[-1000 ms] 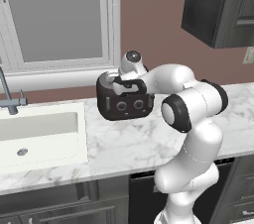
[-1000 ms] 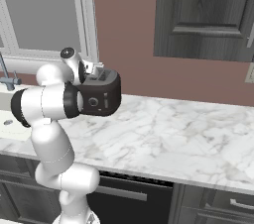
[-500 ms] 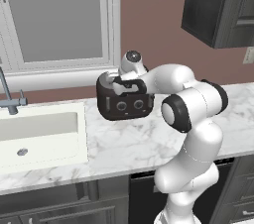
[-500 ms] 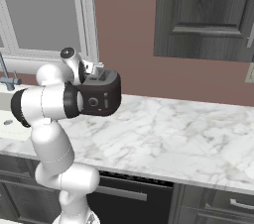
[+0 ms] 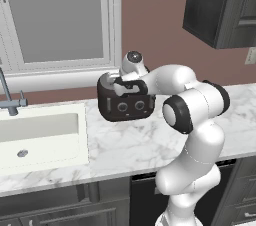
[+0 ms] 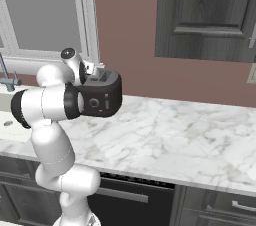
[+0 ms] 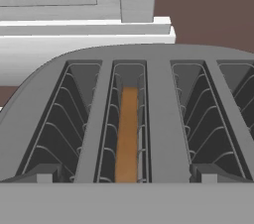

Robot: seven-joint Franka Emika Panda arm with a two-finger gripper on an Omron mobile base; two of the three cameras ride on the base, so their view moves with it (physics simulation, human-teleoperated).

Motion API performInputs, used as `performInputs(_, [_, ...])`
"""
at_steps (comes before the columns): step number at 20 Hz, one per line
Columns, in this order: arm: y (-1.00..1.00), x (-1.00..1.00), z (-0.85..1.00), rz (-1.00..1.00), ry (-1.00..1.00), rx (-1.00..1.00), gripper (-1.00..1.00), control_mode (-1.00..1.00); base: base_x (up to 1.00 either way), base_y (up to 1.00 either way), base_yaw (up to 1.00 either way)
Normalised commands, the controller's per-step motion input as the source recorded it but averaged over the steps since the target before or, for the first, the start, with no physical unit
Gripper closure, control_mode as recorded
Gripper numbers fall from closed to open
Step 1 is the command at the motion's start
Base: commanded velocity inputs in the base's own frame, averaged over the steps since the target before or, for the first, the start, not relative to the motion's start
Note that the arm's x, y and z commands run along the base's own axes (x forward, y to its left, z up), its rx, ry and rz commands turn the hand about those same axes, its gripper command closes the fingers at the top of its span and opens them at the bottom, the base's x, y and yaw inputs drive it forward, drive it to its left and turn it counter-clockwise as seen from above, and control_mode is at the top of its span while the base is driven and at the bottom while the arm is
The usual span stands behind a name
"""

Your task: Start the toaster. Once the lever pops up, take the bread to the plate on the dining counter.

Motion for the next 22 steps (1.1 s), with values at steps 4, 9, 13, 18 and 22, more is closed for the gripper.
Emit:
performInputs(4, [0.0, 0.0, 0.0, 0.0, 0.0, 0.0, -1.0, -1.0, 0.0, 0.0, 0.0])
performInputs(9, [0.0, 0.0, 0.0, 0.0, 0.0, 0.0, -1.0, -1.0, 0.0, 0.0, 0.0])
performInputs(13, [0.0, 0.0, 0.0, 0.0, 0.0, 0.0, -1.0, -1.0, 0.0, 0.0, 0.0])
performInputs(18, [0.0, 0.0, 0.0, 0.0, 0.0, 0.0, -1.0, -1.0, 0.0, 0.0, 0.0])
performInputs(22, [0.0, 0.0, 0.0, 0.0, 0.0, 0.0, -1.0, -1.0, 0.0, 0.0, 0.0])
